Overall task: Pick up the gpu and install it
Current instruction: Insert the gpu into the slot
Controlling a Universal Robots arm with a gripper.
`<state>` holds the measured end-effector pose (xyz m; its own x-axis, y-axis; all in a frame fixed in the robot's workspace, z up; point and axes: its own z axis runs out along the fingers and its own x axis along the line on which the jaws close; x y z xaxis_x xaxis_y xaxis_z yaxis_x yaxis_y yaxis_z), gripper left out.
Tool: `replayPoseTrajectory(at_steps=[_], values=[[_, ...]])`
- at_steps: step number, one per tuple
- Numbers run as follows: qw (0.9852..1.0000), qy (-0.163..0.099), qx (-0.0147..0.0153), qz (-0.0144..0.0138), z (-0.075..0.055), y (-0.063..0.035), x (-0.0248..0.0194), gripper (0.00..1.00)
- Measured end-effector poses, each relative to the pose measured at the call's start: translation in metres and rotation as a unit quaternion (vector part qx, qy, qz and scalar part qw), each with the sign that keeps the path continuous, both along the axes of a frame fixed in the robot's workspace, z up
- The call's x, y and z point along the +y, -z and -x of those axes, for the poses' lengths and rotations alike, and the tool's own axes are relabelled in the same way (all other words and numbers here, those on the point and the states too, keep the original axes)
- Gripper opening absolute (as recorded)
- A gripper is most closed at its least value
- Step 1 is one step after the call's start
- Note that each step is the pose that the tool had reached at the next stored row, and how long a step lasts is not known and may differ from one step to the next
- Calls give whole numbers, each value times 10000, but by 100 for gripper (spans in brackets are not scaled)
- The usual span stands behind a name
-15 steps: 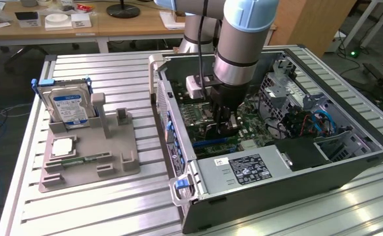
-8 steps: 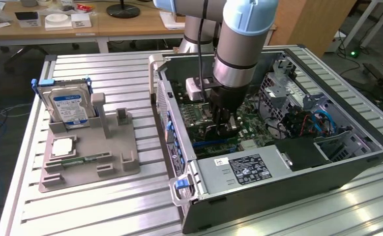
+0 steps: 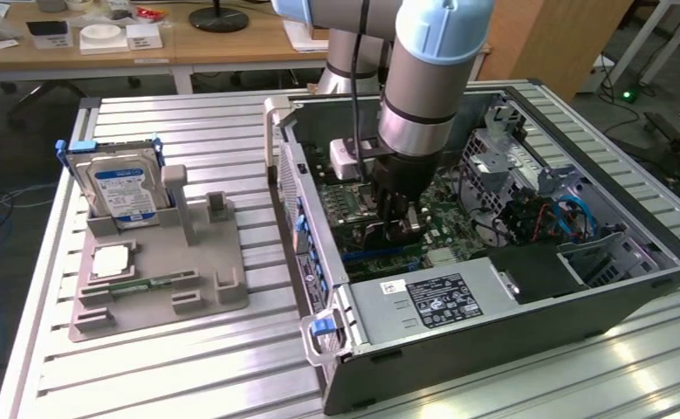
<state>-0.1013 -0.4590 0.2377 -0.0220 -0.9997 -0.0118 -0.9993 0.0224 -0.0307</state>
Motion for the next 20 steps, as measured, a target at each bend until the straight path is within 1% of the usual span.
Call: replayPoseTrajectory(at_steps=[20], values=[[10000, 0, 0, 1, 0, 44, 0, 27]])
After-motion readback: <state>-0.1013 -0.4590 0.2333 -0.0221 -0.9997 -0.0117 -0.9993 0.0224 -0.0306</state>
